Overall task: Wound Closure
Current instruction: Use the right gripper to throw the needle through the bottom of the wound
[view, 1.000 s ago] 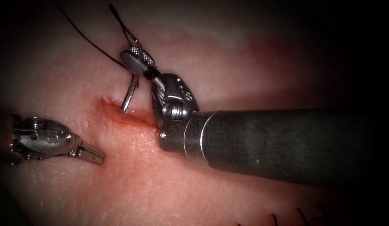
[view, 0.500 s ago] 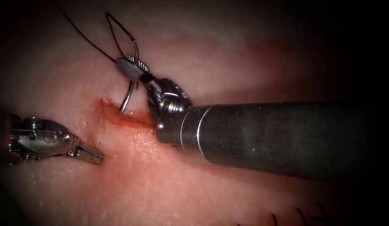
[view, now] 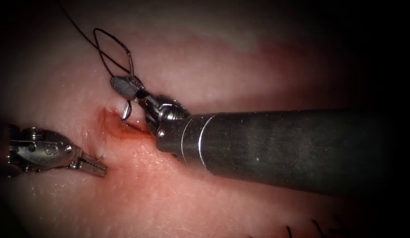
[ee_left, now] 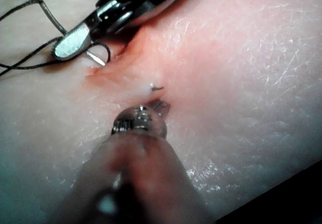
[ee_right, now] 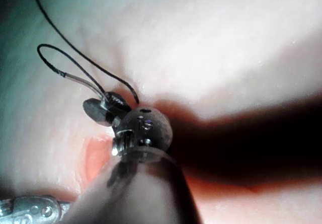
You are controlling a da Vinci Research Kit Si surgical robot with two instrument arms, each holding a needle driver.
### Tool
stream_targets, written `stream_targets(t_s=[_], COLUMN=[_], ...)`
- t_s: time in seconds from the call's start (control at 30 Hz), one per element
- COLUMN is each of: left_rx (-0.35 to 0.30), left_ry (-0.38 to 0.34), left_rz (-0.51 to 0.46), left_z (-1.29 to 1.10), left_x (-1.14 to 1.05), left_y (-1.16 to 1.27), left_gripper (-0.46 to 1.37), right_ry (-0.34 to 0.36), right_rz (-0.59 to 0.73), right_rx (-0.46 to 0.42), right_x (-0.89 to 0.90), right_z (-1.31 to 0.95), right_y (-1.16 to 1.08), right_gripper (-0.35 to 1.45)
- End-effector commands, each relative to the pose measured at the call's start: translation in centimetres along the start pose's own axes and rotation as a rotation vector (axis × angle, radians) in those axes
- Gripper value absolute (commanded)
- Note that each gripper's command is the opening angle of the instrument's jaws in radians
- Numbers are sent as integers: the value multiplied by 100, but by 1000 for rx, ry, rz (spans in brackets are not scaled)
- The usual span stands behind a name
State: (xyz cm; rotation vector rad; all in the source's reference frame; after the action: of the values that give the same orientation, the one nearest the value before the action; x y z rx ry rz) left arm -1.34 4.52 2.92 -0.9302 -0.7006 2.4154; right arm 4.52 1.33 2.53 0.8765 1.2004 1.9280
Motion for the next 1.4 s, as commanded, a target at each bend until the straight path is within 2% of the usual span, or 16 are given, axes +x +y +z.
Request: stream_targets(t_s=[0.03, 0.23, 0.47, 0.63, 0.73, 0.83, 0.9, 0.93, 1.0, 1.07, 1.17, 1.27, 1.3, 1.4], left_rx=[-2, -3, -5, -6, -6, -6, -5, -5, -4, -4, -5, -5, -5, -7], left_ry=[0, -1, -1, -2, -2, -2, -1, -1, -1, -1, -2, -2, -2, -2], left_rz=[-1, -3, -5, -7, -7, -8, -14, -15, -15, -15, -15, -14, -14, -14], left_z=[-1, -3, -4, -5, -5, -4, -4, -3, -3, -4, -4, -5, -5, -4], left_x=[1, 3, 6, 8, 8, 9, 9, 10, 10, 9, 8, 8, 8, 7], left_y=[0, -1, -2, -3, -3, -3, -3, -3, -3, -2, -1, -1, -1, 0], left_gripper=[-27, -27, -27, -24, -23, -23, -25, -27, -29, -29, -29, -31, -31, -33], right_ry=[-6, -23, -38, -68, -84, -71, -32, 3, 24, 43, 76, 124, 134, 166], right_rz=[-4, 18, 38, 47, 44, 45, -13, -103, -210, -271, -387, -402, -402, -455], right_rx=[-16, -47, -50, -63, -70, -74, -78, -66, -45, -29, -17, -9, -5, -24], right_x=[-3, -19, -38, -61, -76, -75, -69, -58, -47, -36, -23, -6, -3, 11], right_z=[-4, -11, -16, -23, -29, -29, -26, -22, -19, -17, -17, -18, -19, -21], right_y=[-2, -6, 6, 14, 11, 9, 8, 8, 8, 9, 11, 15, 17, 21], right_gripper=[-35, -35, -35, -35, -35, -35, -35, -35, -35, 3, 32, 79, 85, 89])
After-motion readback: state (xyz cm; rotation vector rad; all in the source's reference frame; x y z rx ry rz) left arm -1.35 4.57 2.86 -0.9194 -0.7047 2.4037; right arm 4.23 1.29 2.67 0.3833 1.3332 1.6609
